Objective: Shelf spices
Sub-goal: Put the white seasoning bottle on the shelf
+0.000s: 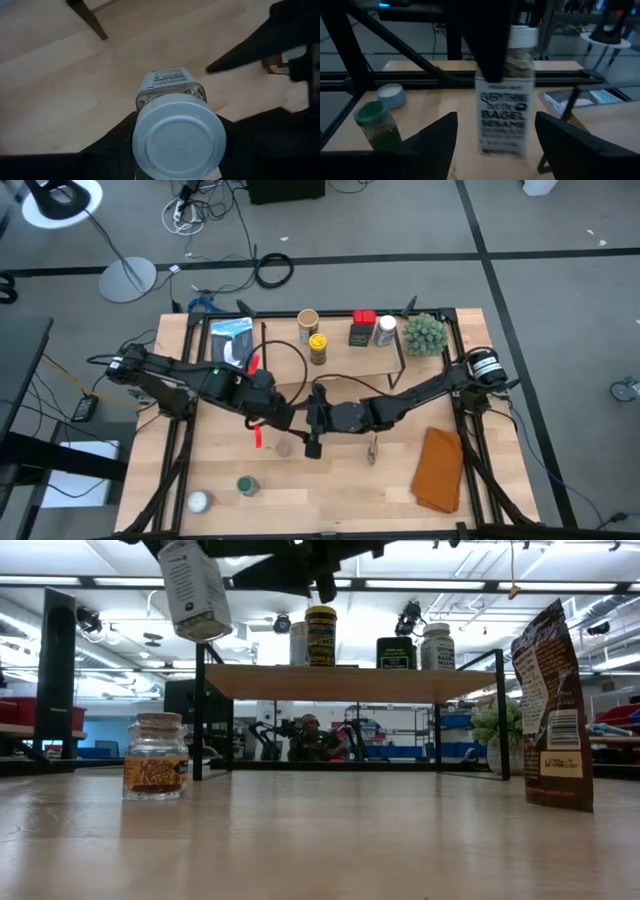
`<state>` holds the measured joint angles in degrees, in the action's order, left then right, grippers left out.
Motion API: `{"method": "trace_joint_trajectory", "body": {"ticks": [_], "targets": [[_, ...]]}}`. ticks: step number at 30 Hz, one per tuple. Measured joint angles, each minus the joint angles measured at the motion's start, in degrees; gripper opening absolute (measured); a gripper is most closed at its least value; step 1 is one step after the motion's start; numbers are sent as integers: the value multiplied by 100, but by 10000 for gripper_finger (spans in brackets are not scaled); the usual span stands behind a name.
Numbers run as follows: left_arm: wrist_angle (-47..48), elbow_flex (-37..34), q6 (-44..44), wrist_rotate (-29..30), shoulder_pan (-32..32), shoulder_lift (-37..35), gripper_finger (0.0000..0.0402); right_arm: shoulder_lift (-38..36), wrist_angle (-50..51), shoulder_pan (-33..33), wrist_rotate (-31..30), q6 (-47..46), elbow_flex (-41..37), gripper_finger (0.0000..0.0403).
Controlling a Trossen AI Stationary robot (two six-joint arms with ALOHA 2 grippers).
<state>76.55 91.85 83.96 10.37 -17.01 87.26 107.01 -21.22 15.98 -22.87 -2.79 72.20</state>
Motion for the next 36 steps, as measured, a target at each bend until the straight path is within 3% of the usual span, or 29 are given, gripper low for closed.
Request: {"method": "trace_joint_trajectory", "body": {"ticks": [16, 24, 30, 36], "targets": [[-52, -7, -176, 49, 97, 11, 209, 180, -348, -185, 11, 263, -2, 260], [23, -4, -207, -35, 89, 13, 209, 180, -331, -157, -615, 448, 0, 247], [-48, -4, -275, 25, 100, 13, 209, 180, -356, -219, 154, 304, 0, 245], [-527, -4, -448, 75, 163, 13, 209, 179, -357, -234, 22, 245, 0, 244]]}}
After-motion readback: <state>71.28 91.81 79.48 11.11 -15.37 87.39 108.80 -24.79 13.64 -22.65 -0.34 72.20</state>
